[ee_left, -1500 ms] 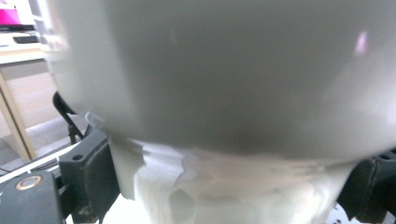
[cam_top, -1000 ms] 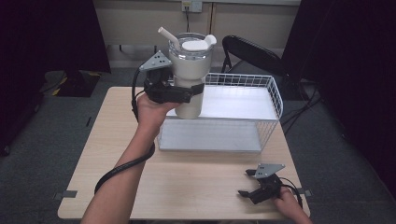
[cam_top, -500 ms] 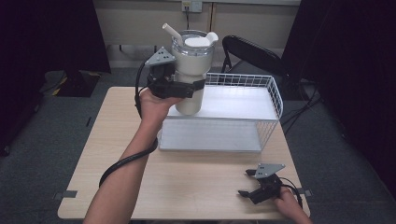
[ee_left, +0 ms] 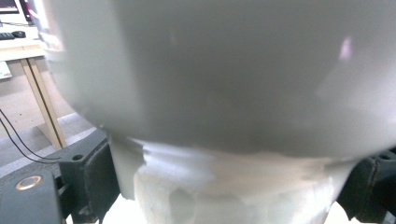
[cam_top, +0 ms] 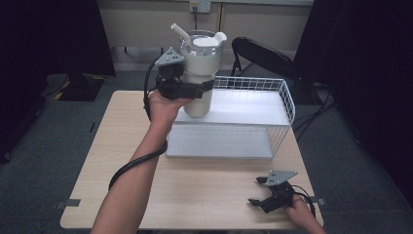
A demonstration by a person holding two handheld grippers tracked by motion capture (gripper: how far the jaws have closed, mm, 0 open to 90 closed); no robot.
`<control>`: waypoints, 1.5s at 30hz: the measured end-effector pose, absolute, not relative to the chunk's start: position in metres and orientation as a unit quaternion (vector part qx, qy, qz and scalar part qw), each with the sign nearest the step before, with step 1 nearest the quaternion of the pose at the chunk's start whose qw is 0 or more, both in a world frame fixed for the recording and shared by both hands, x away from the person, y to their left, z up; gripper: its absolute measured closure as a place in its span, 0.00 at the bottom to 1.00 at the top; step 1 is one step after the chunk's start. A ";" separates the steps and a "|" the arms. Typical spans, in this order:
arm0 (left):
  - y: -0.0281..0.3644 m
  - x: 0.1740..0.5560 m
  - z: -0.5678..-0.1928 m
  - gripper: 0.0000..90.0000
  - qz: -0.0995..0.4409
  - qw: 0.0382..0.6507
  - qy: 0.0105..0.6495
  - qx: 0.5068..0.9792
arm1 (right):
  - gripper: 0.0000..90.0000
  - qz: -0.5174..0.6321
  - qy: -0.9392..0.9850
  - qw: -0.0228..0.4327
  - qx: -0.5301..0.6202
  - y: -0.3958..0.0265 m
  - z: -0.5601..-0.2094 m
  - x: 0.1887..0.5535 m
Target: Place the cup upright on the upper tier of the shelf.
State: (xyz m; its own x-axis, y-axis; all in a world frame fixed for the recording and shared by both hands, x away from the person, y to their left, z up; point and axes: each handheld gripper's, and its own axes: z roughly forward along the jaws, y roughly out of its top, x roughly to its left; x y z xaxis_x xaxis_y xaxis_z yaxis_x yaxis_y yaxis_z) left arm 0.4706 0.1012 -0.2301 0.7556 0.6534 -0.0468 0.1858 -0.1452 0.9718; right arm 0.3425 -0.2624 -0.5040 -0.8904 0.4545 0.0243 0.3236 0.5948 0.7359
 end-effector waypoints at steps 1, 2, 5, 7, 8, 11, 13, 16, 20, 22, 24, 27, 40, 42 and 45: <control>0.101 0.472 -0.230 0.11 0.200 0.586 0.287 0.731 | 0.14 0.393 0.889 0.083 0.219 -0.262 -0.504 0.343; 0.100 0.473 -0.231 0.11 0.200 0.586 0.288 0.731 | 0.14 0.393 0.889 0.083 0.218 -0.262 -0.504 0.343; 0.099 0.475 -0.233 0.11 0.201 0.583 0.293 0.731 | 0.14 0.393 0.889 0.084 0.218 -0.262 -0.504 0.342; 0.097 0.477 -0.235 0.11 0.203 0.580 0.294 0.732 | 0.14 0.393 0.890 0.083 0.217 -0.262 -0.504 0.342; 0.096 0.478 -0.236 0.11 0.202 0.581 0.297 0.730 | 0.14 0.393 0.890 0.083 0.217 -0.262 -0.504 0.342; 0.093 0.481 -0.239 0.11 0.200 0.580 0.299 0.731 | 0.13 0.391 0.890 0.085 0.217 -0.262 -0.504 0.342; 0.090 0.483 -0.240 0.11 0.199 0.580 0.303 0.729 | 0.13 0.391 0.890 0.085 0.216 -0.262 -0.504 0.342; 0.088 0.484 -0.240 0.11 0.206 0.575 0.301 0.732 | 0.13 0.391 0.890 0.086 0.216 -0.262 -0.504 0.342; 0.086 0.488 -0.241 0.11 0.211 0.573 0.302 0.732 | 0.13 0.391 0.891 0.086 0.216 -0.262 -0.504 0.342; 0.086 0.489 -0.242 0.11 0.212 0.575 0.304 0.730 | 0.13 0.392 0.890 0.085 0.216 -0.262 -0.504 0.342; 0.086 0.490 -0.242 0.11 0.214 0.578 0.306 0.726 | 0.13 0.392 0.890 0.085 0.216 -0.262 -0.504 0.342; 0.087 0.492 -0.243 0.11 0.217 0.576 0.308 0.726 | 0.13 0.391 0.890 0.085 0.216 -0.262 -0.504 0.342; 0.084 0.499 -0.250 0.11 0.219 0.570 0.312 0.728 | 0.13 0.392 0.890 0.085 0.216 -0.262 -0.504 0.342; 0.084 0.500 -0.251 0.11 0.218 0.568 0.312 0.729 | 0.13 0.392 0.890 0.083 0.216 -0.262 -0.504 0.342; 0.083 0.501 -0.253 0.11 0.220 0.566 0.313 0.730 | 0.13 0.393 0.890 0.084 0.216 -0.262 -0.504 0.342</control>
